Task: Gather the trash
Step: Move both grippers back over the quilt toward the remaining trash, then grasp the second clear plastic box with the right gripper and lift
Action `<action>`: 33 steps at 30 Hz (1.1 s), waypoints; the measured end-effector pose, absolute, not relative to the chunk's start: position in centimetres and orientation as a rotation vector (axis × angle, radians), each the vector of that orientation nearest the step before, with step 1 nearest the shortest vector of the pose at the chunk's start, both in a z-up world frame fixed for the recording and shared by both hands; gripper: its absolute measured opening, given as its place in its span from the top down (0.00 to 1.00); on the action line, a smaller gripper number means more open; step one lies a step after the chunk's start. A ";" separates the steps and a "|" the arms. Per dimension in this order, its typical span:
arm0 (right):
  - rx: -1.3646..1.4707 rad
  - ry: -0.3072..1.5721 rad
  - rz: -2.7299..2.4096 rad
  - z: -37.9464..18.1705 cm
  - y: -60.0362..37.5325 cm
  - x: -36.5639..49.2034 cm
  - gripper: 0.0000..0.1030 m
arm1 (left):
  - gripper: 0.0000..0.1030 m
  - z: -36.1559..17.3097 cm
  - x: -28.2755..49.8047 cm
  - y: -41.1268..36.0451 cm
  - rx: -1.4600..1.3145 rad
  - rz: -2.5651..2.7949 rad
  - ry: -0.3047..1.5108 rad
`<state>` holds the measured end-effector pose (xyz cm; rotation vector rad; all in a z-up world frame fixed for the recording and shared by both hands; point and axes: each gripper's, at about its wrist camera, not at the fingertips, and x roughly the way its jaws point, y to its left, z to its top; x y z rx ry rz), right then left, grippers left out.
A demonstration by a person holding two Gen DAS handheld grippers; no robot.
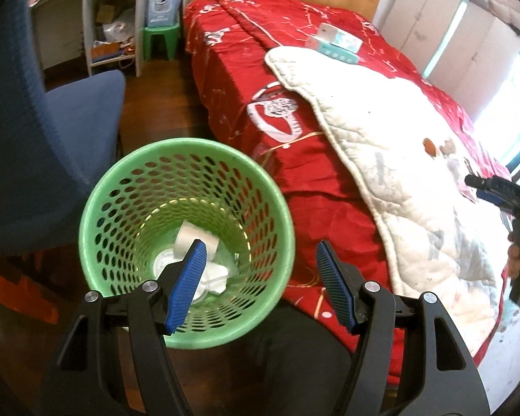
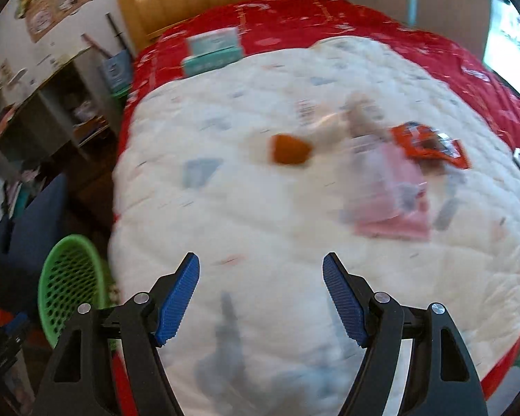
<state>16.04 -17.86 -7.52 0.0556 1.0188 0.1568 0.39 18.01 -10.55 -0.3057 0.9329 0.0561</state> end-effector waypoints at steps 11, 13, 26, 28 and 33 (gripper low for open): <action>-0.032 1.040 0.059 -8.5 -23.7 21.4 0.32 | 0.36 -10.5 3.0 15.4 -0.272 0.016 0.952; -0.051 1.045 0.054 -8.9 -23.9 22.0 0.32 | 0.36 -10.5 3.5 14.9 -0.268 0.008 0.955; -0.204 1.081 0.029 -11.7 -23.2 25.5 0.38 | 0.36 -9.7 6.6 12.3 -0.234 -0.041 0.951; -0.229 1.076 0.014 -11.8 -23.2 25.7 0.45 | 0.36 -9.4 7.2 11.7 -0.228 -0.054 0.946; -0.195 1.064 0.020 -11.2 -23.8 25.3 0.49 | 0.36 -8.5 8.9 9.9 -0.204 -0.093 0.928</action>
